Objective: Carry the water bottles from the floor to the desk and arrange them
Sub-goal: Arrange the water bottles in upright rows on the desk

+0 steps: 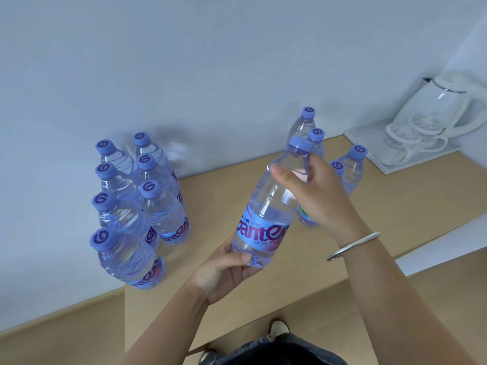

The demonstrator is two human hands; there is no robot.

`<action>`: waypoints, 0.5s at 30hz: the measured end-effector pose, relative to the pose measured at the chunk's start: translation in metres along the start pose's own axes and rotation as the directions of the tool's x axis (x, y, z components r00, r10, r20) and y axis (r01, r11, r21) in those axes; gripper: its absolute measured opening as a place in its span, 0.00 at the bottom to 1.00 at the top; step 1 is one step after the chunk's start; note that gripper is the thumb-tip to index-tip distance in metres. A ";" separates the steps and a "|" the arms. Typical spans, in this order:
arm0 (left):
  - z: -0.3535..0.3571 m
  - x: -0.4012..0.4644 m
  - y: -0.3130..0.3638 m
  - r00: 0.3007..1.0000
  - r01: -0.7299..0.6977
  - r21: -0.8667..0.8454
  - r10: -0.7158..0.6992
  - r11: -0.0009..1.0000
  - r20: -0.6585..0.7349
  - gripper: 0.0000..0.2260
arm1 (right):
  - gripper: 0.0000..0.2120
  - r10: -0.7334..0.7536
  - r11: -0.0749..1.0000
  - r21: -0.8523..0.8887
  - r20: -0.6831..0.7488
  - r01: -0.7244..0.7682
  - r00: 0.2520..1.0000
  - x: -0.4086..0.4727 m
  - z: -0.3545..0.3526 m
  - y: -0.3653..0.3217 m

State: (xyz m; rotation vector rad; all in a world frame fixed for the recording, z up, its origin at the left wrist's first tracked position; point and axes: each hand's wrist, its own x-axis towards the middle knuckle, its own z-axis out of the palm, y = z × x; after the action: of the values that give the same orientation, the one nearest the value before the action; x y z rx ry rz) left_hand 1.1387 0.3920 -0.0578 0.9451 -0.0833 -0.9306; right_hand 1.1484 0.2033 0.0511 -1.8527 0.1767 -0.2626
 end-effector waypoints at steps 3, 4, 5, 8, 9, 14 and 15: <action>-0.003 -0.011 0.001 0.999 -0.035 -0.054 0.033 0.998 -0.034 0.41 | 0.20 -0.002 0.999 0.048 0.080 -0.001 0.997 0.006 0.010 -0.004; -0.004 -0.015 0.001 0.998 -0.044 -0.069 0.041 0.997 -0.037 0.42 | 0.21 0.020 0.997 0.074 0.130 -0.030 0.991 0.009 0.012 -0.004; -0.005 -0.019 0.000 0.998 -0.052 -0.093 0.048 0.994 -0.040 0.42 | 0.19 0.032 0.990 0.131 0.201 -0.059 0.979 0.011 0.015 -0.005; -0.007 -0.030 -0.005 0.998 -0.051 -0.149 0.046 0.988 -0.038 0.41 | 0.09 -0.011 0.956 0.274 0.404 -0.109 0.915 0.013 0.027 -0.006; -0.008 -0.033 -0.007 0.998 -0.050 -0.146 0.045 0.988 -0.041 0.41 | 0.13 -0.009 0.957 0.265 0.427 -0.115 0.904 0.013 0.032 -0.005; -0.010 -0.048 -0.011 0.995 -0.084 -0.141 0.075 0.986 -0.069 0.40 | 0.12 -0.006 0.943 0.295 0.471 -0.152 0.882 0.016 0.056 0.000; -0.011 -0.050 -0.011 0.993 -0.092 -0.145 0.081 0.985 -0.082 0.40 | 0.14 -0.009 0.941 0.300 0.483 -0.156 0.876 0.016 0.060 0.000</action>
State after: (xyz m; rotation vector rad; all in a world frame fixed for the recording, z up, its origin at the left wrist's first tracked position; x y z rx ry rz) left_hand 1.1047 0.4323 -0.0568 0.8306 0.0095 -0.8082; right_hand 1.1803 0.2545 0.0359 -1.5155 -0.1350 0.2178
